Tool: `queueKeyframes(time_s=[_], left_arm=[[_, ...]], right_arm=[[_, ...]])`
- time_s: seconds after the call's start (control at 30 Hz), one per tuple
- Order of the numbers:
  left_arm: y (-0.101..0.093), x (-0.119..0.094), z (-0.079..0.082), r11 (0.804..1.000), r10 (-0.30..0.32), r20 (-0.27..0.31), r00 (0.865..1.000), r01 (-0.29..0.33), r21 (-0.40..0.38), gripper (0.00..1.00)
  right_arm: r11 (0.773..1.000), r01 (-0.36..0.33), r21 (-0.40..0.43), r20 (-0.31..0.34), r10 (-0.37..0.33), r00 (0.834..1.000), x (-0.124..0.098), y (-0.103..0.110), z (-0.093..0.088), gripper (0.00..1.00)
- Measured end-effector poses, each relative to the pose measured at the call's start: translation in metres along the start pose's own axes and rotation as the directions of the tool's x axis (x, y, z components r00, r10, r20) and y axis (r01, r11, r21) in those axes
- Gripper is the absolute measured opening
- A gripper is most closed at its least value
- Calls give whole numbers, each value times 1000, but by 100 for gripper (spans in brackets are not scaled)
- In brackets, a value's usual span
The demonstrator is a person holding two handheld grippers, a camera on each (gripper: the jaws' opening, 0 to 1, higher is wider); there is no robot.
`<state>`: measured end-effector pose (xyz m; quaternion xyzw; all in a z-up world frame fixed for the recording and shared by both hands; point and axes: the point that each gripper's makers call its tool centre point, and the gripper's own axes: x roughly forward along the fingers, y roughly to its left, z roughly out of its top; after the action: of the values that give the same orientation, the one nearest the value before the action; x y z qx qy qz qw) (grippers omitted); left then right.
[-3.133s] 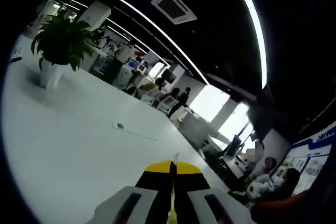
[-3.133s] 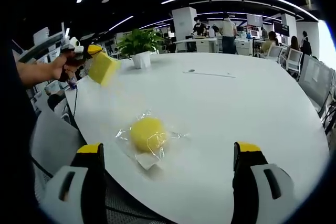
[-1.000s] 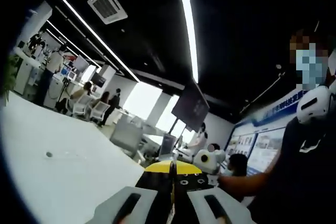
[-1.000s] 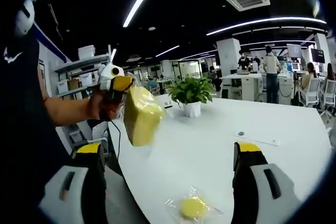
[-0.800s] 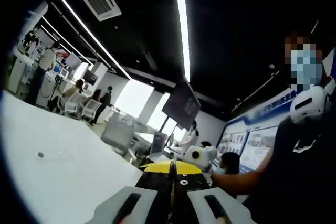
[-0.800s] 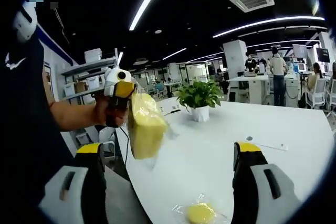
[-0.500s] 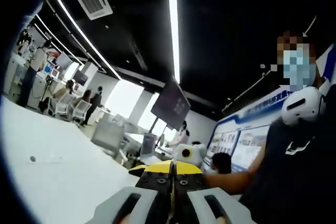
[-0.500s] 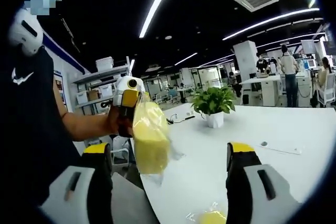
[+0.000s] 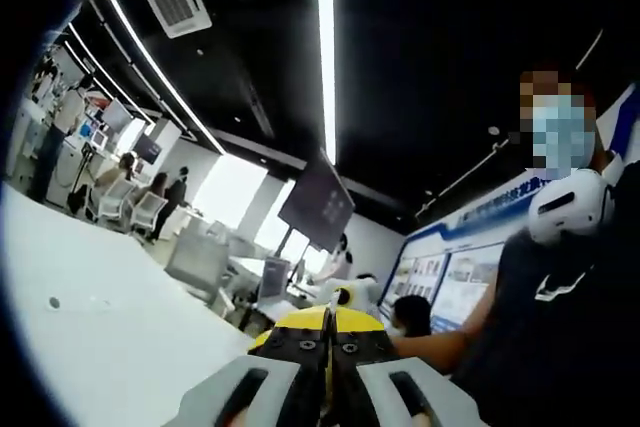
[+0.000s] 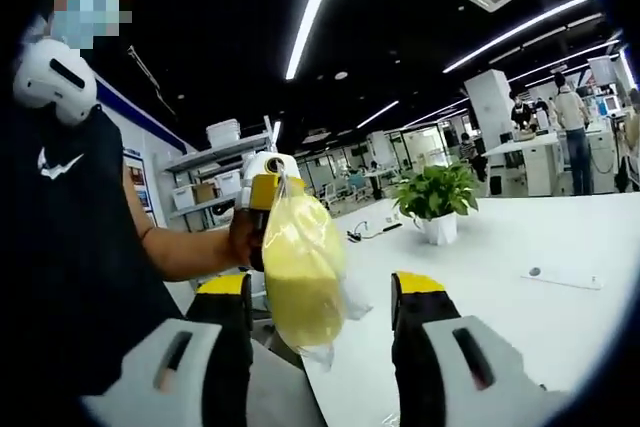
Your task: Compare the silicone blocks by pressing each to a similar depth, holding the contact briefly, and releasing to observe deformation and rebound differences across the visible hardness samples.
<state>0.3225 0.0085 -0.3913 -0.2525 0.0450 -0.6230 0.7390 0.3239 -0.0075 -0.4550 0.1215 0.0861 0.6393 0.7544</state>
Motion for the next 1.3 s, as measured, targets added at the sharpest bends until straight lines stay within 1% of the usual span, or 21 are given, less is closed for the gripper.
queueKeyframes(time_s=[0.13, 0.2, 0.37, 0.47, 0.5, 0.57, 0.63, 0.7, 0.87, 0.93, 1.0, 1.17, 1.23, 1.3], left_arm=[[-1, 0, 1, 1000, -5, 14, 1000, 5, -8, 0], [-1, 0, 2, 1000, -4, 17, 1000, 4, -7, 0], [-3, 1, 3, 1000, -12, 26, 1000, 12, -8, 0], [-4, 2, 3, 1000, -14, 25, 1000, 14, -7, 0], [-4, 2, 3, 1000, -13, 25, 1000, 13, -6, 0], [-4, 1, 4, 1000, -12, 27, 1000, 12, -6, 0], [-3, 0, 4, 1000, -7, 26, 1000, 7, -3, 0], [-3, -1, 4, 1000, -4, 25, 1000, 4, -3, 0], [3, -2, 3, 1000, 28, 24, 999, -28, 11, 0], [2, -3, 2, 1000, 28, 20, 999, -28, 4, 0], [3, -2, 1, 999, 38, 20, 999, -38, 15, 0], [1, -1, 0, 999, 32, 13, 999, -32, 22, 0], [2, -1, -1, 999, 35, 9, 999, -35, 23, 0], [3, -1, -2, 999, 38, 5, 999, -38, 22, 0]], right_arm=[[1000, -14, 6, 8, 14, 1000, 1, 2, 1, 40], [1000, -23, 17, 20, 23, 1000, 1, 3, 3, 39], [999, -33, 14, 16, 33, 999, 3, 6, 2, 38], [999, -41, 8, 24, 40, 999, 5, 7, 4, 33], [999, -41, 8, 25, 41, 999, 5, 8, 4, 29], [998, -59, 23, 16, 58, 998, 5, 12, 3, 28], [998, -55, 9, 19, 55, 998, 6, 11, 3, 27], [998, -58, 13, 12, 58, 998, 6, 12, 2, 26], [999, -41, 12, 2, 41, 999, 5, 10, 2, 24], [999, -42, 20, -3, 42, 999, 4, 10, 1, 22], [999, -38, 33, -6, 39, 999, 3, 10, 2, 20], [998, -39, 47, -15, 39, 999, 1, 10, 2, 16], [998, -27, 49, -24, 28, 999, 0, 8, 1, 14], [997, -23, 69, -35, 25, 999, 0, 7, 0, 11]])
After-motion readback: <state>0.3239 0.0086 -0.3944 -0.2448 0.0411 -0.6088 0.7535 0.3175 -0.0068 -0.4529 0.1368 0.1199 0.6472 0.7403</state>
